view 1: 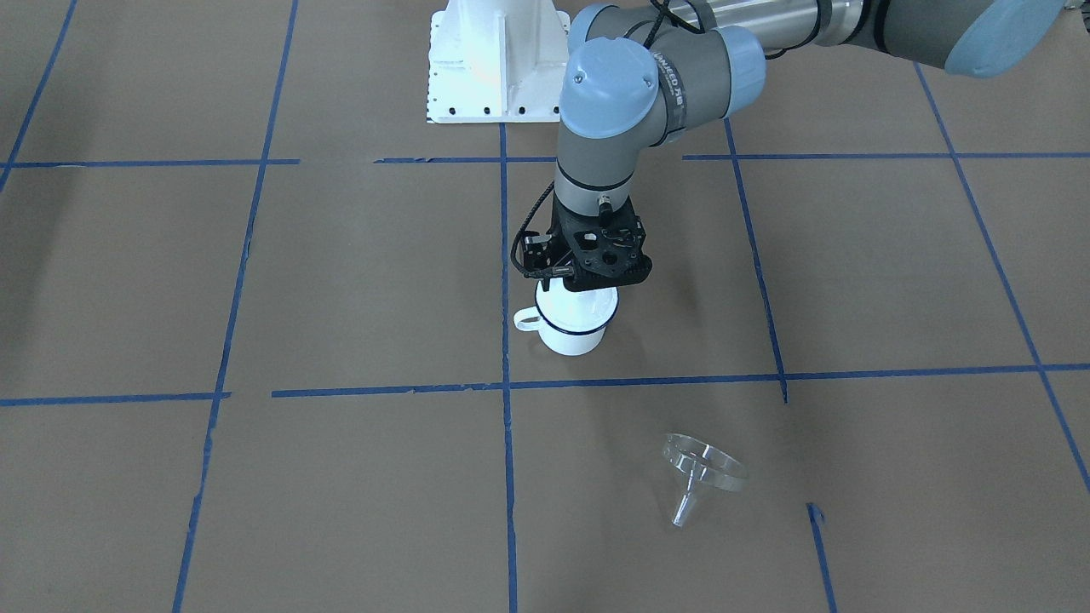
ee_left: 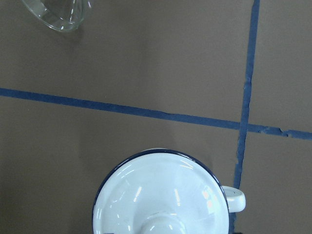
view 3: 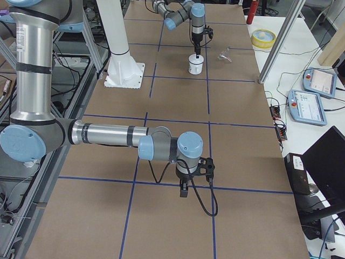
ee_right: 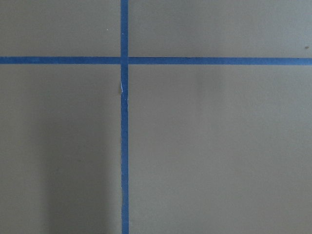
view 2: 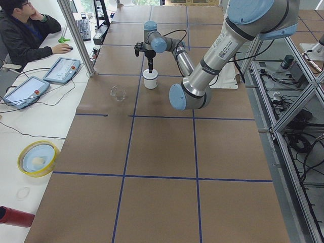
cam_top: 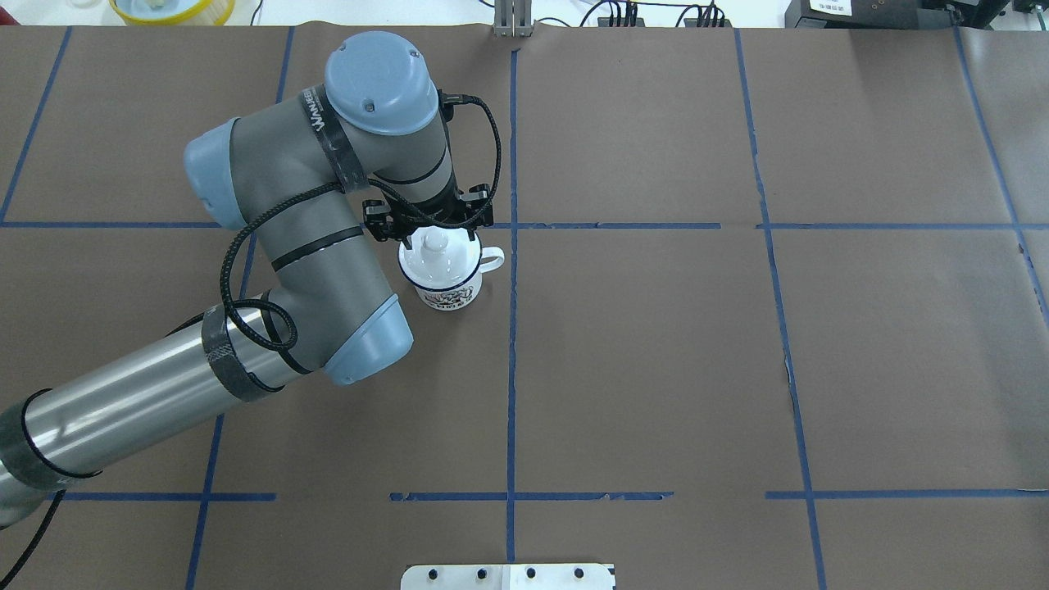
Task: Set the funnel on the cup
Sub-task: 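Lower the left gripper and close it on the lid's knob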
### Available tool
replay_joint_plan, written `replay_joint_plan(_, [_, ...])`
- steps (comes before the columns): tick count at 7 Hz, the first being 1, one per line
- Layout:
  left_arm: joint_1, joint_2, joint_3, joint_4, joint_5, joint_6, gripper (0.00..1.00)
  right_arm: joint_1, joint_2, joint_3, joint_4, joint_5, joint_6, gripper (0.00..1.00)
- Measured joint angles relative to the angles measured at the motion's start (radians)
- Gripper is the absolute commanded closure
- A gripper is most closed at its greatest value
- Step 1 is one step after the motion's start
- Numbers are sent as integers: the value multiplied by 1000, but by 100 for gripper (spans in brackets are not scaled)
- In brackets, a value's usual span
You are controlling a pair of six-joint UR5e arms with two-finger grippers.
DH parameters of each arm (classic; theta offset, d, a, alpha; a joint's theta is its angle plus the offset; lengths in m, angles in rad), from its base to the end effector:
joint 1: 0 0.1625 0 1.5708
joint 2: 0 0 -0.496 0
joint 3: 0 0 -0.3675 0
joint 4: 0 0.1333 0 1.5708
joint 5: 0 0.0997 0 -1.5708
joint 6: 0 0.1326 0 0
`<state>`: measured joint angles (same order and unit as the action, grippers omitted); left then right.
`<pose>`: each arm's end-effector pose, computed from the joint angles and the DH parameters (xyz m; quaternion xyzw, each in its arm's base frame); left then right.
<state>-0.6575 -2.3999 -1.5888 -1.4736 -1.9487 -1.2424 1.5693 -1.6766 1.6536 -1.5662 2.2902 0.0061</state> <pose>0.5547 -0.5349 0.2444 0.0163 0.3996 -0.0819 0.9129 0.0453 -0.4129 0.7657 -0.0100 -0.3519 0.0054 0.9360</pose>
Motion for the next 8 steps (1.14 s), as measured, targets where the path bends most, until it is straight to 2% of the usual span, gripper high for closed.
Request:
replay_joint_plan(4, [-4,6,5,-5,29,0,19,0,0,0,0,0,0,0])
replay_joint_plan(5, [-3,7,6,-5,29,0,34,0,0,0,0,0,0,0])
replay_joint_plan(6, [-3,8,7,-5,30,-1,57,0,0,0,0,0,0,0])
replay_joint_plan(8, [-1,9,8,-4,29,-3,57,0,0,0,0,0,0,0])
